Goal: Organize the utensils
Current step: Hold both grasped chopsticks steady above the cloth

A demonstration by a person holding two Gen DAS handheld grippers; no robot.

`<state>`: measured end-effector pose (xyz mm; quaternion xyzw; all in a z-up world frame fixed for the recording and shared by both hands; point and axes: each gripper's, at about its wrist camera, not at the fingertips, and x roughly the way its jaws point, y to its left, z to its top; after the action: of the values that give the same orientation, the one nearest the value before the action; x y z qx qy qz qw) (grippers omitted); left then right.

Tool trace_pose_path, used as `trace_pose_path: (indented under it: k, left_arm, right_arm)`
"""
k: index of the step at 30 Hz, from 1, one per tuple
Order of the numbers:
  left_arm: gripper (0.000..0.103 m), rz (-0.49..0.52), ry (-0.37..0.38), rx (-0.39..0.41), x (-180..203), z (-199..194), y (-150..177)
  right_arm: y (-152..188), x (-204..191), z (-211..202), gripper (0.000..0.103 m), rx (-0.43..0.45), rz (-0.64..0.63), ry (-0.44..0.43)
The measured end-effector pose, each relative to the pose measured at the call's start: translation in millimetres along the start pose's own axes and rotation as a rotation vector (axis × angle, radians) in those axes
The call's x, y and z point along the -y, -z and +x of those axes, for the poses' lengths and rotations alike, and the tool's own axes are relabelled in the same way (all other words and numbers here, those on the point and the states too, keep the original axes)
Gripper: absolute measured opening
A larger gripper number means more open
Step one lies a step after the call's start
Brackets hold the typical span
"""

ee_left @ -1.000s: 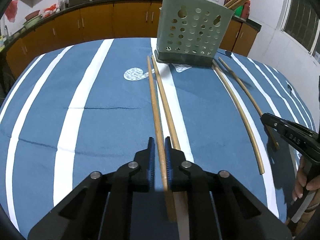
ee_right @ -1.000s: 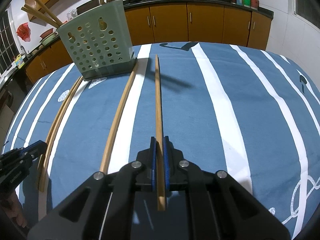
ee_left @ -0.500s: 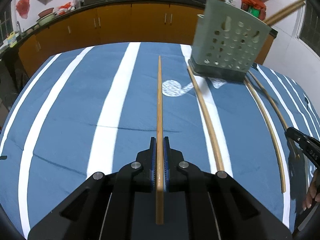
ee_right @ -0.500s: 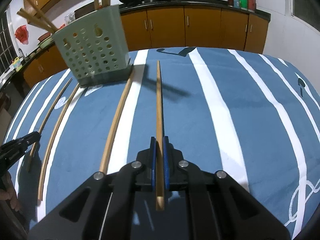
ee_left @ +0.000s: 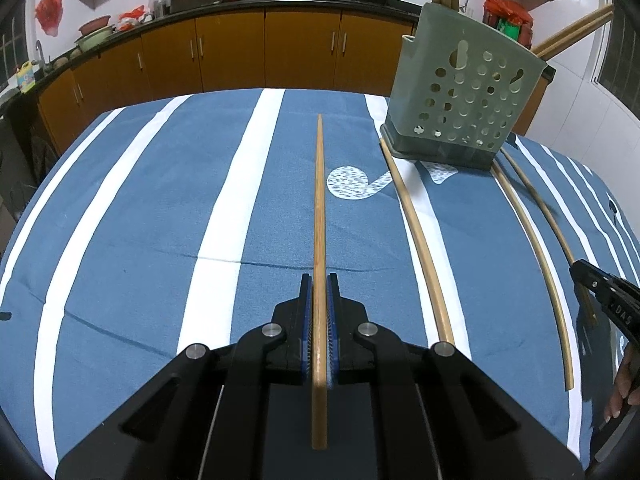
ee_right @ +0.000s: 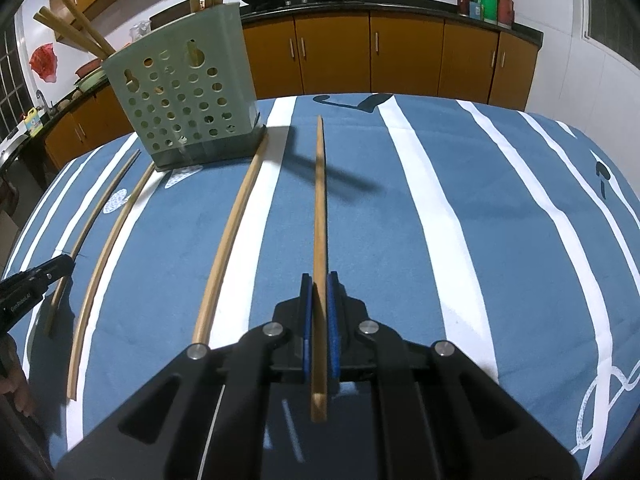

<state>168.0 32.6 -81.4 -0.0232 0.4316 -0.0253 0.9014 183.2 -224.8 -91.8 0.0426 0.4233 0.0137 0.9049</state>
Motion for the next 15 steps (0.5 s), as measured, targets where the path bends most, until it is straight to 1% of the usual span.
trace_pose_path:
  k: [6,15]
  left_arm:
    - [0.008,-0.019,0.022,0.000,-3.3,-0.2,-0.6]
    - [0.008,-0.024,0.027,0.000,-2.9,0.6,-0.8]
  right_arm:
    - [0.3,2.0,-0.2,0.010,-0.002,0.007,-0.008]
    - [0.3,1.7,0.6,0.010,-0.002,0.010,-0.011]
